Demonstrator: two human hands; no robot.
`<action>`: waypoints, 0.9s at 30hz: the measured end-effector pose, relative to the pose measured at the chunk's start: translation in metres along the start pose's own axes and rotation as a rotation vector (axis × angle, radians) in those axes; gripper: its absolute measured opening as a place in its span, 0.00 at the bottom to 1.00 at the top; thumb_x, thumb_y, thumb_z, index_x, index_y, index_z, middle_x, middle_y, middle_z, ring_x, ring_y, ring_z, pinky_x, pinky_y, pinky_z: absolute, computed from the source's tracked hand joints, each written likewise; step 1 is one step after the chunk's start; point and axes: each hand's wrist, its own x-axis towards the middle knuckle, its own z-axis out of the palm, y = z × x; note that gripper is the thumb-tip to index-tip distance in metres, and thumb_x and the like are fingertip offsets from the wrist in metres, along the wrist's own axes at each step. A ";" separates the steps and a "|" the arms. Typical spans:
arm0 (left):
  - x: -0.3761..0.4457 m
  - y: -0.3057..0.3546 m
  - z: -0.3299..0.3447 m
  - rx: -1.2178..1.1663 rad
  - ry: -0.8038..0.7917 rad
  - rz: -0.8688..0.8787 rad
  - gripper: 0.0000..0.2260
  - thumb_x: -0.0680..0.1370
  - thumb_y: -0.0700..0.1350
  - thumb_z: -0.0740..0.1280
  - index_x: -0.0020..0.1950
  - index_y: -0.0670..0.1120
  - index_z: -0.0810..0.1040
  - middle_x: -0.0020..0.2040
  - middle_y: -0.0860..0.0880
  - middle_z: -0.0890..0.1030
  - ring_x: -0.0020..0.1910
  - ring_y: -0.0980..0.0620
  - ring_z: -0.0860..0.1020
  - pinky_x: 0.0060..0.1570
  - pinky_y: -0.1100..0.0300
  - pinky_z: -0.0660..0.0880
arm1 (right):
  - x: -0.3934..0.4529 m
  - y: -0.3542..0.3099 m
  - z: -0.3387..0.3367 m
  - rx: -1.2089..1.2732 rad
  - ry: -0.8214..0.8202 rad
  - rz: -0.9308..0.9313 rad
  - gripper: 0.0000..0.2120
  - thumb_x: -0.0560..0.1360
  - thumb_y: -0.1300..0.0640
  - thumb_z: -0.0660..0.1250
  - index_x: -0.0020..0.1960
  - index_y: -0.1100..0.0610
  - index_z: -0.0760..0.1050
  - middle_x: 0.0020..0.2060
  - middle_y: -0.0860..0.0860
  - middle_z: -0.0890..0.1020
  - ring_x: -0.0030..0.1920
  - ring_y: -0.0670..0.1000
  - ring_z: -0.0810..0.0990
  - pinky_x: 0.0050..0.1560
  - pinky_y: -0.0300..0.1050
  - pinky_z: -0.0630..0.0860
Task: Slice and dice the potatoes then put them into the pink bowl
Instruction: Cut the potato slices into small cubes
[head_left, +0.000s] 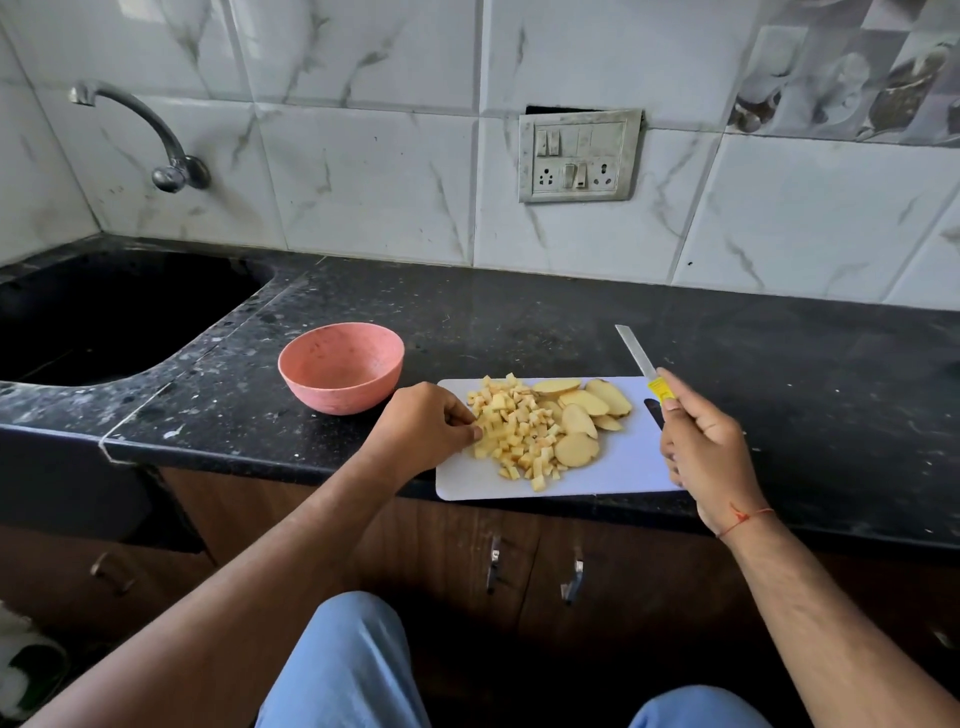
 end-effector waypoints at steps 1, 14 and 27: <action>0.003 0.002 0.001 -0.006 0.005 0.006 0.08 0.75 0.52 0.80 0.52 0.52 0.89 0.46 0.57 0.86 0.43 0.62 0.82 0.40 0.67 0.75 | 0.000 0.001 0.000 0.001 0.003 -0.001 0.19 0.86 0.55 0.60 0.72 0.37 0.76 0.30 0.49 0.65 0.29 0.48 0.60 0.26 0.38 0.60; 0.007 0.006 -0.020 -0.098 0.025 0.187 0.07 0.80 0.45 0.76 0.55 0.56 0.89 0.44 0.66 0.86 0.43 0.69 0.82 0.43 0.72 0.75 | 0.001 0.005 -0.003 0.053 0.014 0.013 0.19 0.86 0.55 0.60 0.71 0.36 0.76 0.28 0.47 0.65 0.29 0.48 0.60 0.27 0.39 0.60; 0.007 0.000 -0.017 0.048 -0.134 0.122 0.06 0.74 0.49 0.81 0.51 0.56 0.90 0.42 0.61 0.87 0.40 0.68 0.82 0.36 0.75 0.72 | 0.002 0.006 -0.005 0.074 0.010 0.020 0.19 0.87 0.55 0.60 0.71 0.37 0.76 0.28 0.46 0.65 0.28 0.47 0.59 0.27 0.39 0.59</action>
